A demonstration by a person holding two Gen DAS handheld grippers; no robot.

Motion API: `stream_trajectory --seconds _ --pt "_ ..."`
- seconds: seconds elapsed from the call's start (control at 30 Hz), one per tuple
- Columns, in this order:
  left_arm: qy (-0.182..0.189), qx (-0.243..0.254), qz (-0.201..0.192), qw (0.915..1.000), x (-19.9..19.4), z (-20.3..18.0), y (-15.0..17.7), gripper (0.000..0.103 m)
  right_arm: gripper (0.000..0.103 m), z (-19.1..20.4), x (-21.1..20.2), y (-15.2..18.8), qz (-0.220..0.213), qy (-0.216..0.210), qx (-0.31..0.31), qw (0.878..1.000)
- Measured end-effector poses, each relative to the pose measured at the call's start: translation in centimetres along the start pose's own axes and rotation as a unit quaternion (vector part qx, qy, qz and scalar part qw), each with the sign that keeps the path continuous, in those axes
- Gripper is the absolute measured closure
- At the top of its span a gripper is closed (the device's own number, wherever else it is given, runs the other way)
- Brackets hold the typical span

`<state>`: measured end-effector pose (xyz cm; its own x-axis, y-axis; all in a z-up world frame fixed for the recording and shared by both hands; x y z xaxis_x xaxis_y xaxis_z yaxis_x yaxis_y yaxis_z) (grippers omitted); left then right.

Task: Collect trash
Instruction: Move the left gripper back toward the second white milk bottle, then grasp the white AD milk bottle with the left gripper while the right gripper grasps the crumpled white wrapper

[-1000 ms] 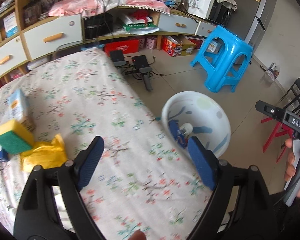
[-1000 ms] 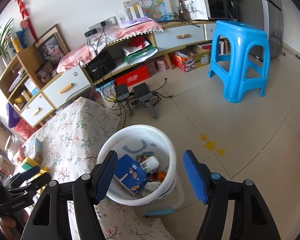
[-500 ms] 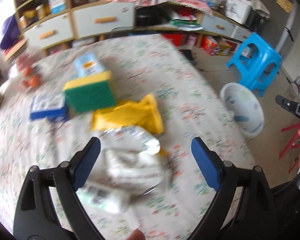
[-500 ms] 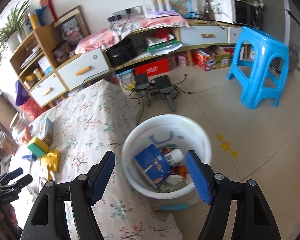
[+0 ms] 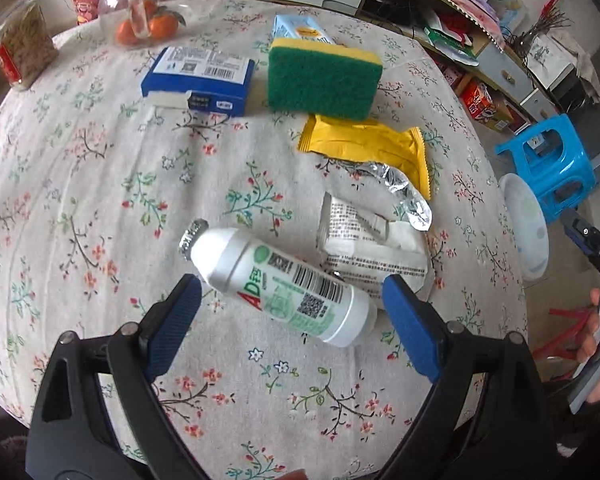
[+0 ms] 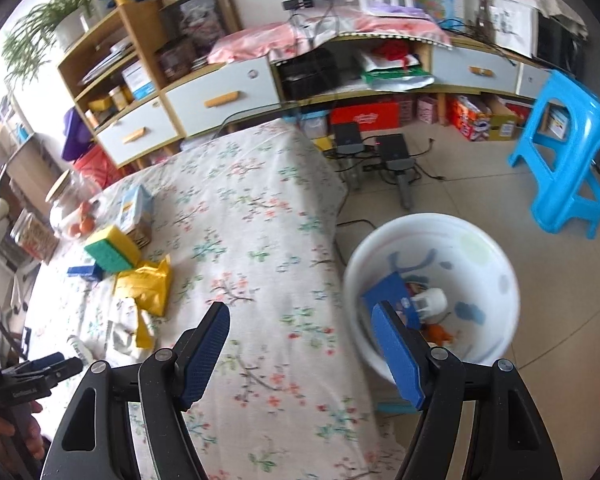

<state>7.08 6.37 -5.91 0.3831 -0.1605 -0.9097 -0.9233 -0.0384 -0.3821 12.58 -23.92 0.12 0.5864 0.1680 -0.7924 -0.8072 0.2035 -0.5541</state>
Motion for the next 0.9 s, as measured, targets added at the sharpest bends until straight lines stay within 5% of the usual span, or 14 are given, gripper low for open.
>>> stream_trajectory --seconds 0.3,0.47,0.9 --pt "0.04 -0.06 0.021 0.9971 2.5 1.5 -0.1 0.039 0.028 4.7 2.2 1.6 0.026 -0.007 -0.054 0.998" --pt "0.03 -0.071 -0.005 0.997 2.1 3.1 -0.8 0.058 0.028 7.2 3.9 3.1 0.055 -0.018 -0.08 0.995" --pt "-0.01 -0.06 -0.054 0.9967 -1.1 7.0 1.0 0.061 0.028 15.6 7.7 8.7 0.14 -0.079 -0.159 0.974"
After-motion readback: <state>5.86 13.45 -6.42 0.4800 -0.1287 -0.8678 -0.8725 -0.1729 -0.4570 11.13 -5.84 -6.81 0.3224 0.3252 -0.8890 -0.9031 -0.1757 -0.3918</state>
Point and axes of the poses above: each gripper's, at about its wrist camera, not at the fingertips, and x roughly the way its jaws point, z to its left, y to its underside, the point moved 1 cm from there along x, roughly the way its jaws point, and after that the axes turned 9 degrees about x, right-handed, at the moved point
